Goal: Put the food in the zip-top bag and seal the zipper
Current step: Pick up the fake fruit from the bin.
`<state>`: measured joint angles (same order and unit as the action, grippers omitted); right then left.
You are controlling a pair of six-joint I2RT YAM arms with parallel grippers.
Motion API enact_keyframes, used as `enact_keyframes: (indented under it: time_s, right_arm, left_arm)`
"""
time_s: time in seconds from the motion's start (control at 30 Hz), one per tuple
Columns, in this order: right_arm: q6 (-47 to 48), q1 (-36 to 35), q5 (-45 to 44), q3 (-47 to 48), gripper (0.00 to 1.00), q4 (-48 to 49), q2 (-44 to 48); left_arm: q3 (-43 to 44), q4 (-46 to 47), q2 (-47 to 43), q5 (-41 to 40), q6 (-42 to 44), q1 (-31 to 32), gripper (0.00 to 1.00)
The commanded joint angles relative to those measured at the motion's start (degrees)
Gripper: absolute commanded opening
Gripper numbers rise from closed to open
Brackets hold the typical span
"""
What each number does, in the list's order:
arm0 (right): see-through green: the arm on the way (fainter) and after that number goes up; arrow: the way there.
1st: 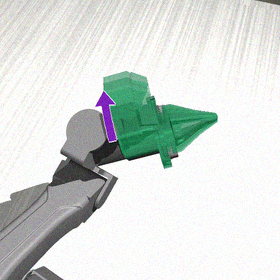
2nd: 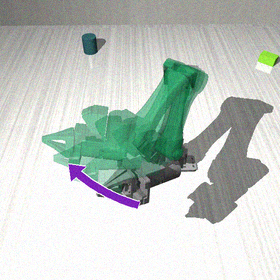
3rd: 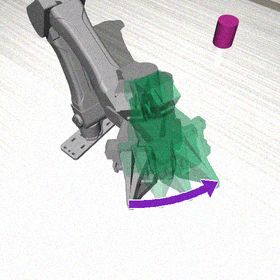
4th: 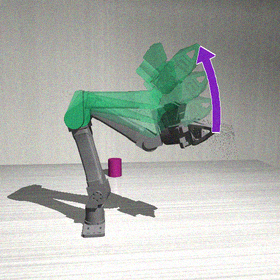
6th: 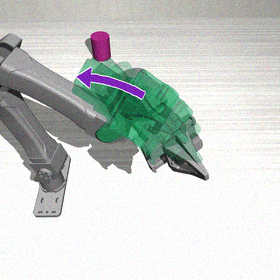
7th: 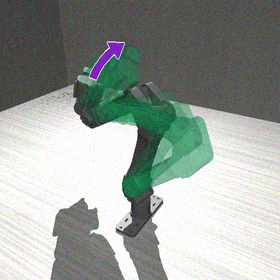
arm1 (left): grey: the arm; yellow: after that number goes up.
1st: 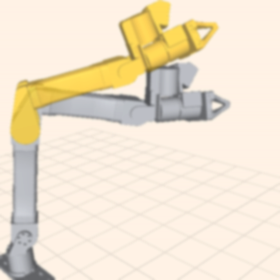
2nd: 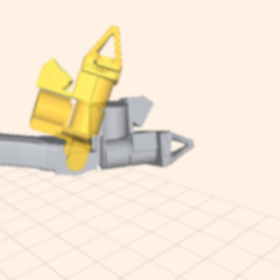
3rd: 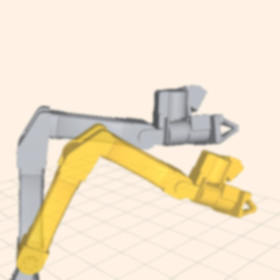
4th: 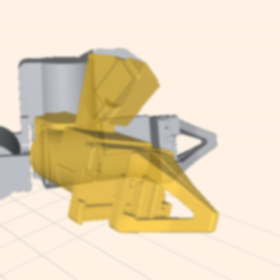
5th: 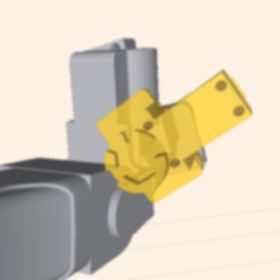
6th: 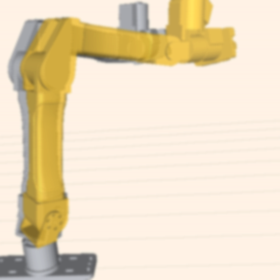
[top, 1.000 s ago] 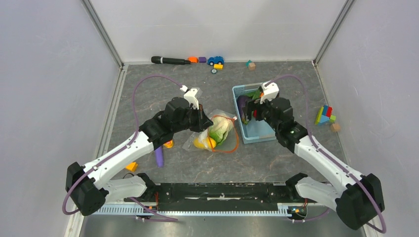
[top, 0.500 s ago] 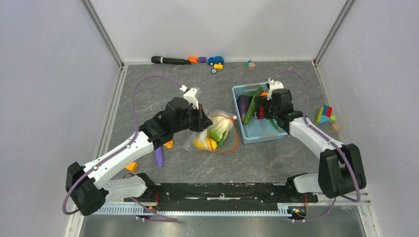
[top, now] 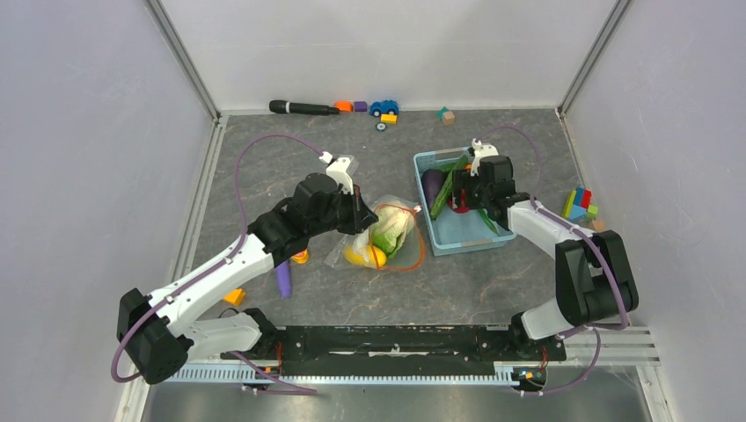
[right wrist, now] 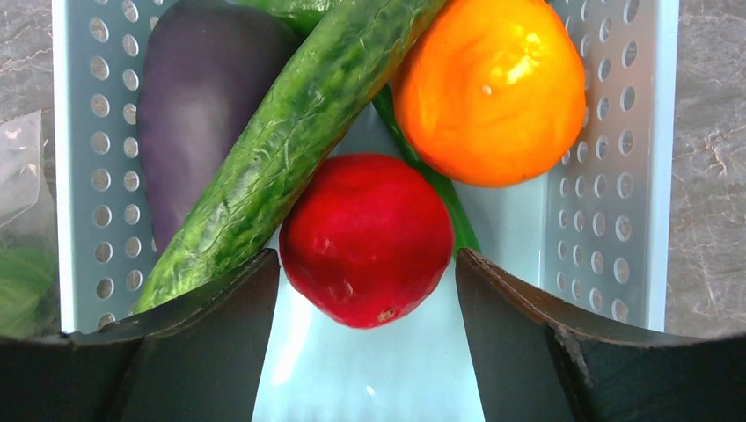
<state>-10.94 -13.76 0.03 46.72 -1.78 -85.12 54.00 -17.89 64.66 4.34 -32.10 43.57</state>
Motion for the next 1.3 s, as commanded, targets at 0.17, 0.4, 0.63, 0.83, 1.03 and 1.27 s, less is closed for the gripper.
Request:
enact_keyframes:
  time_s: [0.17,0.4,0.63,0.83,1.03,1.27]
  right_arm:
    - [0.9,0.2,-1.1,2.8,0.78,4.5,-3.1]
    - [1.0,0.1,-1.2,1.8,0.76,4.7,-4.4]
    - [1.1,0.2,-0.7,1.0,0.5,5.2,-4.0]
    - [1.2,0.1,-2.1,-1.2,0.36,5.4,1.8]
    - [1.6,0.2,-1.6,-2.7,0.35,3.0,7.4]
    - [2.4,0.1,-1.9,-5.2,0.33,2.0,15.8]
  left_arm:
    - [0.3,1.5,-1.5,-1.7,-1.4,0.1,0.02]
    - [0.5,1.5,-1.2,-1.9,-1.6,0.0,0.02]
    - [0.7,1.5,-0.9,-1.7,-1.7,0.0,0.02]
    - [1.2,1.4,-0.4,-1.6,-1.4,0.1,0.02]
    - [1.0,1.5,-0.2,-1.2,-1.5,0.0,0.02]
    - [1.0,1.8,0.0,-0.9,-1.6,0.0,0.02]
